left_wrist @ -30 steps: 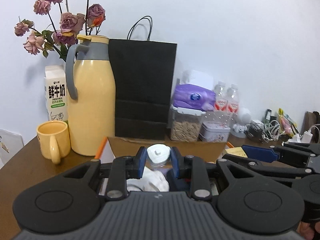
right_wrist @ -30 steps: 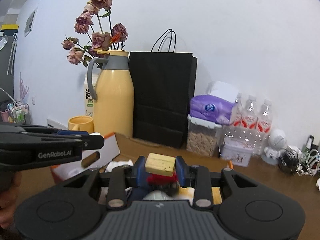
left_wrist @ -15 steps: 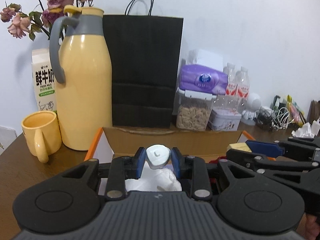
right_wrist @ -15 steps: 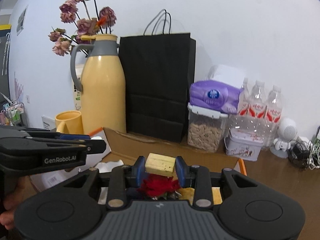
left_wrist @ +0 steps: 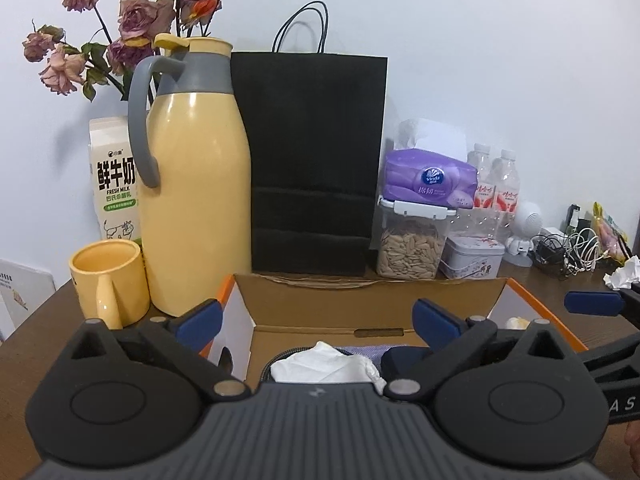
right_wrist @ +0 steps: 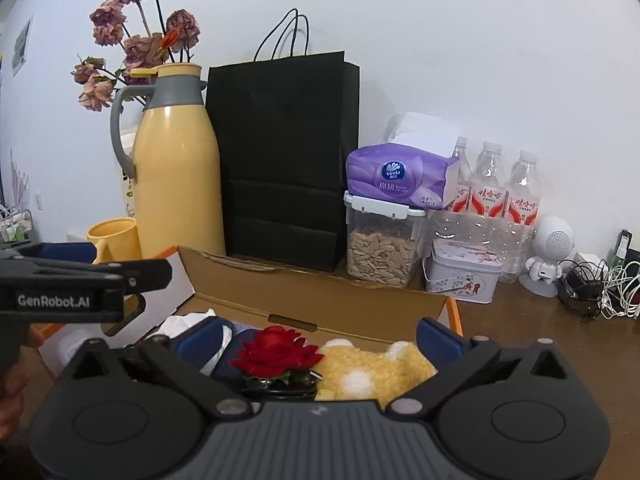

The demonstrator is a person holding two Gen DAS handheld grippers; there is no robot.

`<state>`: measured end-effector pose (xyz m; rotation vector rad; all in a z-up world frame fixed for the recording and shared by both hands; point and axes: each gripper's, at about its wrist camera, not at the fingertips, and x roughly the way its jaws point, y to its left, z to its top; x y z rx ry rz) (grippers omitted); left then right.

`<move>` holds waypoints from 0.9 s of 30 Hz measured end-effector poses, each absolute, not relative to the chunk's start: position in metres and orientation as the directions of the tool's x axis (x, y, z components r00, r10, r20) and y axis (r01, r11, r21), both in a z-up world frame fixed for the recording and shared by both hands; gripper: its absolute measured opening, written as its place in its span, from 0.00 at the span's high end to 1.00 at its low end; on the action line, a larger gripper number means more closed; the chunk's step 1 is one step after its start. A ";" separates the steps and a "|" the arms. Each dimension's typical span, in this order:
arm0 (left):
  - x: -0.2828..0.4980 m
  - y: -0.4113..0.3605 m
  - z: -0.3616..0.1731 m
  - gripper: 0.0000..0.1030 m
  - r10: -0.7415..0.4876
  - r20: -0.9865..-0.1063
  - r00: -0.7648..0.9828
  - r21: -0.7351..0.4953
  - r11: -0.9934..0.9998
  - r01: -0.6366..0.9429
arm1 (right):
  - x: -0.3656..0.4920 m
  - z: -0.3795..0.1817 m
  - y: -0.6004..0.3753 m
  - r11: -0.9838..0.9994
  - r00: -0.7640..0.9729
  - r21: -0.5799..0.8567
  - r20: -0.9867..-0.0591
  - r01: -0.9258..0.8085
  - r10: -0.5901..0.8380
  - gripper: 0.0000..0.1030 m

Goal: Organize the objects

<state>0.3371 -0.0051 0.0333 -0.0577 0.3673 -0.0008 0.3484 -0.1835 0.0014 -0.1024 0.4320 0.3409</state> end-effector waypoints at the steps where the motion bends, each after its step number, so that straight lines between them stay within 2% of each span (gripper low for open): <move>1: 0.337 -0.006 0.033 0.00 -0.015 -0.360 0.933 -0.054 0.999 -0.005 | 0.349 0.001 -0.183 0.938 0.850 -0.025 -0.431 -0.347 0.303 0.00; 14: 0.312 -0.006 0.051 0.00 0.002 -0.346 0.938 -0.033 0.999 -0.015 | 0.324 0.020 -0.185 0.946 0.874 -0.058 -0.405 -0.319 0.269 0.00; 27: 0.235 0.005 0.073 0.00 0.031 -0.369 0.929 -0.024 0.999 -0.043 | 0.253 0.040 -0.192 0.952 0.875 -0.054 -0.412 -0.302 0.254 0.00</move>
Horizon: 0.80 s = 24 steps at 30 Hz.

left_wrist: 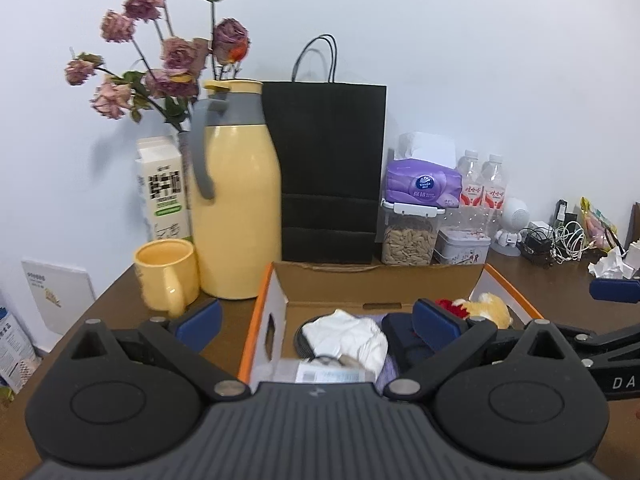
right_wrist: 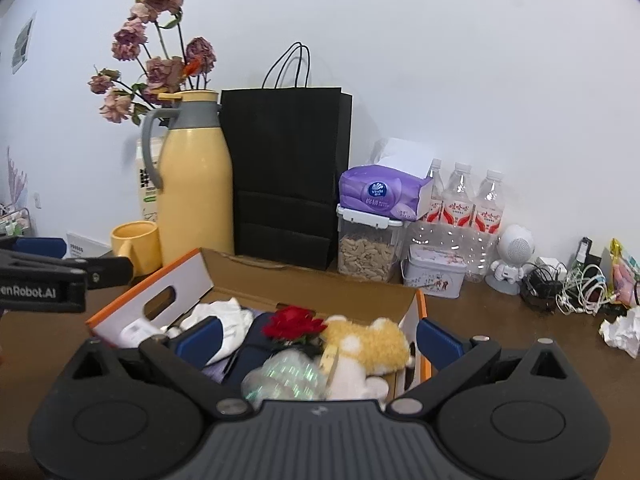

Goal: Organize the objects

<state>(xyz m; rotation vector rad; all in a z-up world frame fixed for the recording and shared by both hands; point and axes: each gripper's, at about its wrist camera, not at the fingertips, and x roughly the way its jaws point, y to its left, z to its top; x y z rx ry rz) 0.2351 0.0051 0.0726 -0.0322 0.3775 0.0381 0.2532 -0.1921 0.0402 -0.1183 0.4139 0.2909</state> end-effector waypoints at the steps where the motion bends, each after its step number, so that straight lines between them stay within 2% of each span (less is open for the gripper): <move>1: 0.228 0.006 0.073 0.00 0.034 -0.371 0.928 -0.023 0.999 -0.046 | 0.247 0.041 -0.193 0.952 0.873 -0.051 -0.416 -0.303 0.256 0.00; 16: 0.146 0.017 0.047 0.00 0.044 -0.484 0.874 -0.012 0.998 -0.057 | 0.169 0.031 -0.199 0.957 0.841 -0.003 -0.479 -0.288 0.252 0.00; 24: 0.122 0.014 0.040 0.00 0.032 -0.503 0.864 -0.010 0.999 -0.042 | 0.147 0.018 -0.197 0.957 0.820 0.007 -0.513 -0.291 0.253 0.00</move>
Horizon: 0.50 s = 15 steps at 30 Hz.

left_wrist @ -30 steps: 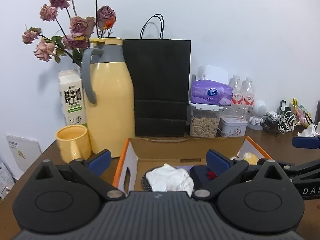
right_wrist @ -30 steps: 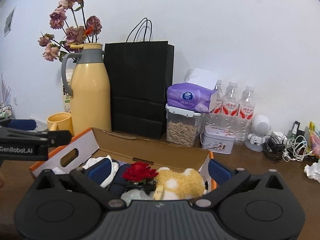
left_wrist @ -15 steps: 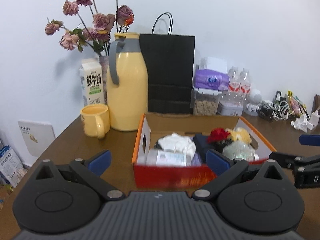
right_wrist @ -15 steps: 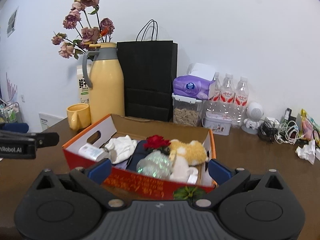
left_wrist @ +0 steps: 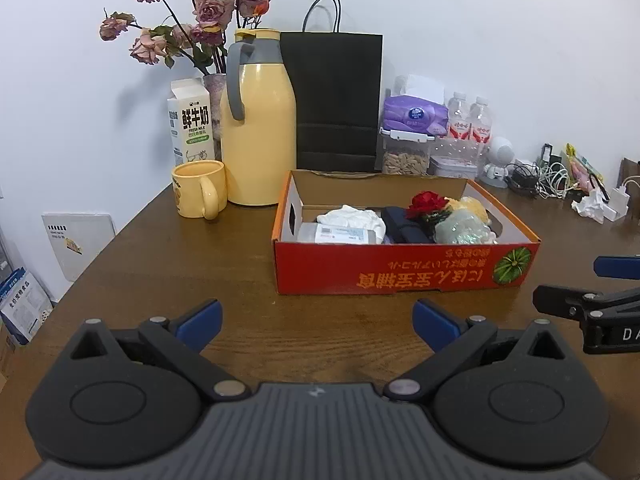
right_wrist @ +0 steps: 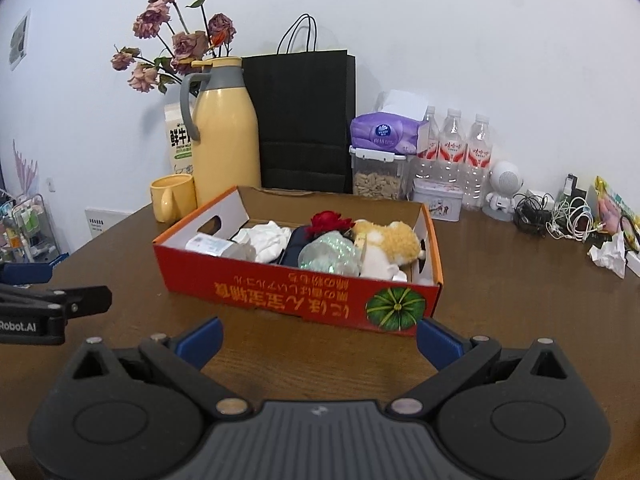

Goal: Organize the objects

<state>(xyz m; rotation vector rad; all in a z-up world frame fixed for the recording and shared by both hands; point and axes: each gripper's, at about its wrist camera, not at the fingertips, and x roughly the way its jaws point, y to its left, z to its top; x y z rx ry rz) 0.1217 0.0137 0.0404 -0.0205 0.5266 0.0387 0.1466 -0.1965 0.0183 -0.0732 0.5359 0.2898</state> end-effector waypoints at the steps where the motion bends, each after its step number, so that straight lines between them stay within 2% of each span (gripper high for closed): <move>1: 0.120 0.013 0.040 0.00 0.028 -0.504 0.863 -0.011 0.999 -0.039 | 0.145 0.018 -0.197 0.957 0.820 0.006 -0.513 -0.290 0.252 0.00; 15: 0.110 0.009 0.041 0.00 0.017 -0.505 0.863 -0.010 1.000 -0.025 | 0.134 0.021 -0.200 0.960 0.827 0.008 -0.504 -0.281 0.247 0.00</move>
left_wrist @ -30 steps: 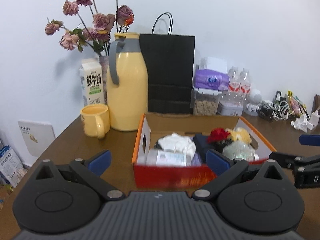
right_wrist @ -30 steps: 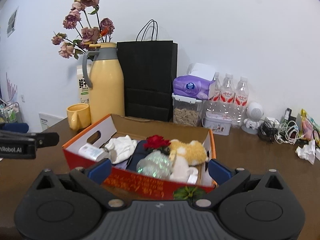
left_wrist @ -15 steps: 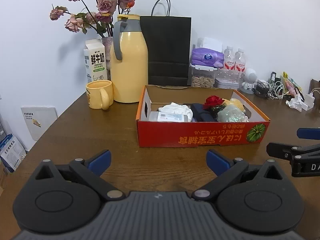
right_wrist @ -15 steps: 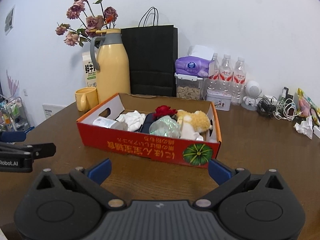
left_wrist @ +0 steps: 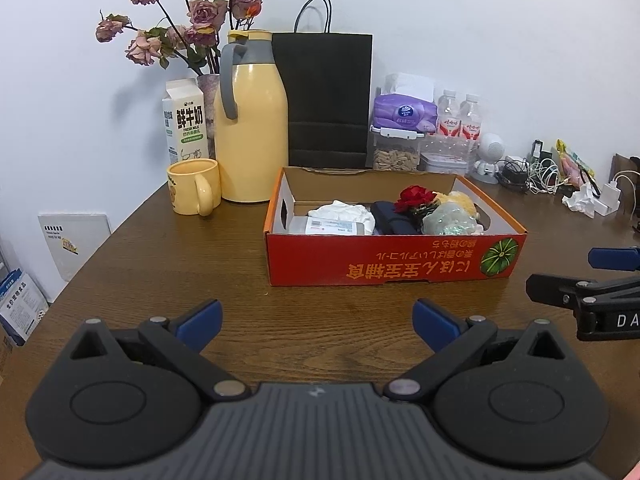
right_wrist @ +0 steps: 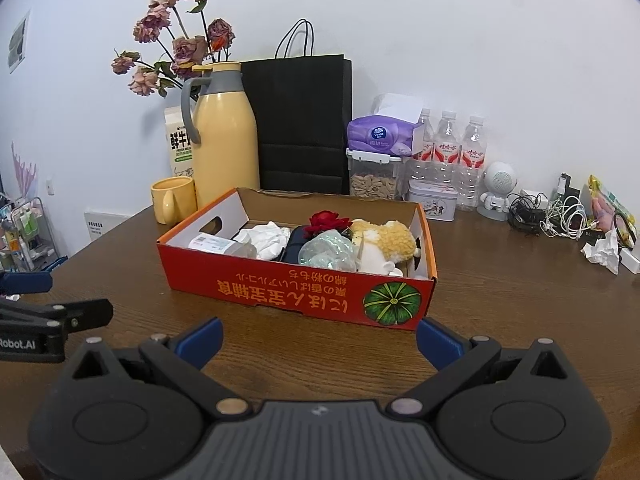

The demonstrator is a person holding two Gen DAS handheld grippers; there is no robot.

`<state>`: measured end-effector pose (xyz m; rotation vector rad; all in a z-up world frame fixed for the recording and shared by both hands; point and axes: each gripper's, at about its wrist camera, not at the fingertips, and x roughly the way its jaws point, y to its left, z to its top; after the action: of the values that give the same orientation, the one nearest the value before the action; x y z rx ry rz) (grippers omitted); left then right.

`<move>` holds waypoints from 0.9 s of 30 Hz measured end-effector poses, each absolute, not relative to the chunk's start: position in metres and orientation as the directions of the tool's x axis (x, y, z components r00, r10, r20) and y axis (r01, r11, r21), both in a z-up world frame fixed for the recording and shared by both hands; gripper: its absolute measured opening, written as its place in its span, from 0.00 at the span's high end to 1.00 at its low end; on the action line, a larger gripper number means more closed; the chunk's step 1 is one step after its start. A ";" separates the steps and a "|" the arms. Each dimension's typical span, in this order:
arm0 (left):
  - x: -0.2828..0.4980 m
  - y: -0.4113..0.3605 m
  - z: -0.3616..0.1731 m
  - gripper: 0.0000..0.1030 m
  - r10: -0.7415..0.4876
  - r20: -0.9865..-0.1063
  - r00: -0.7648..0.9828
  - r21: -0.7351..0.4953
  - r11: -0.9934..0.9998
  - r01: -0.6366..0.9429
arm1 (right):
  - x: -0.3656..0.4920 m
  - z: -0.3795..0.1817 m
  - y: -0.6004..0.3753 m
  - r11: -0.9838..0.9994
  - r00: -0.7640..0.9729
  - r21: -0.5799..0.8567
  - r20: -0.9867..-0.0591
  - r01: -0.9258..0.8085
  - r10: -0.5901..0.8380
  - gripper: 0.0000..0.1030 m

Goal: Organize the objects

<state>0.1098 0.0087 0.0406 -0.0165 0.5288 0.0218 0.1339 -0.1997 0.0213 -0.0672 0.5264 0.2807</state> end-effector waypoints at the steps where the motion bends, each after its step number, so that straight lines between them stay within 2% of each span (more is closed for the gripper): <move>1: 0.110 0.009 0.041 0.00 0.016 -0.505 0.863 -0.010 1.000 -0.025 | 0.134 0.021 -0.200 0.960 0.828 0.008 -0.504 -0.281 0.247 0.00; 27: 0.110 0.006 0.041 0.00 0.015 -0.507 0.862 -0.010 1.000 -0.024 | 0.133 0.020 -0.200 0.960 0.826 0.009 -0.506 -0.281 0.247 0.00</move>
<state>0.1100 0.0065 0.0407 -0.0163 0.5311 0.0203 0.1334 -0.2000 0.0200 -0.0672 0.5282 0.2807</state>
